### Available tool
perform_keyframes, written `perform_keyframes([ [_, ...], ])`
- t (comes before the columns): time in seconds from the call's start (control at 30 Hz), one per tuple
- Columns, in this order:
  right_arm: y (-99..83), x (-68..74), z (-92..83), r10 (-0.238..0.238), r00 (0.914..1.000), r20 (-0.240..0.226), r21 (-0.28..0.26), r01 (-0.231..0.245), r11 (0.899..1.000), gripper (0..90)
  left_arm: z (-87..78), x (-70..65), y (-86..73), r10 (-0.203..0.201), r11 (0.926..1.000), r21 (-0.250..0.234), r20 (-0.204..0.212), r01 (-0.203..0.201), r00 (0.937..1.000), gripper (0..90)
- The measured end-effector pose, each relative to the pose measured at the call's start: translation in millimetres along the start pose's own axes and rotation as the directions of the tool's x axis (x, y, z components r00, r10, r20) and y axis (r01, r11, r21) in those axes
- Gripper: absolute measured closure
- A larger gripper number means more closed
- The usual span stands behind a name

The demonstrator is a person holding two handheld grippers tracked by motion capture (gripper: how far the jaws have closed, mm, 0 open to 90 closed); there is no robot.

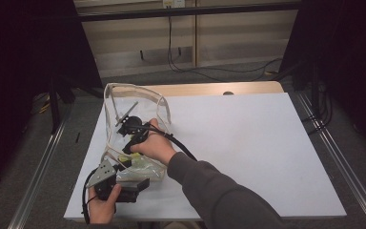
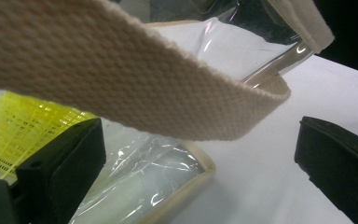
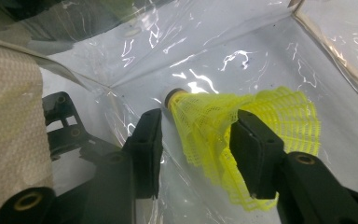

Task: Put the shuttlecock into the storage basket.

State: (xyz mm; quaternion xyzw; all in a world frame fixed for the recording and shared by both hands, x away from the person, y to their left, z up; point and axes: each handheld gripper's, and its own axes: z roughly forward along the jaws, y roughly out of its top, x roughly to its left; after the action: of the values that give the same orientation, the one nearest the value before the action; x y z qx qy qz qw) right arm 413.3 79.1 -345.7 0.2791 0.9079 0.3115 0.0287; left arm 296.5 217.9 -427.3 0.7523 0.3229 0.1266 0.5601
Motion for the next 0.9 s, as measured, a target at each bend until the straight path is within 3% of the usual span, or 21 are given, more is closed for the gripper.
perform_keyframes([
  [0.9, -6.4, -6.8, -11.0, 0.040, 0.9991, 0.016, 0.004, -0.040, 0.999, 43.2, -0.2, -0.4, 0.9, 0.007, 1.0000, 0.004, 0.000, -0.007, 1.0000, 1.7],
])
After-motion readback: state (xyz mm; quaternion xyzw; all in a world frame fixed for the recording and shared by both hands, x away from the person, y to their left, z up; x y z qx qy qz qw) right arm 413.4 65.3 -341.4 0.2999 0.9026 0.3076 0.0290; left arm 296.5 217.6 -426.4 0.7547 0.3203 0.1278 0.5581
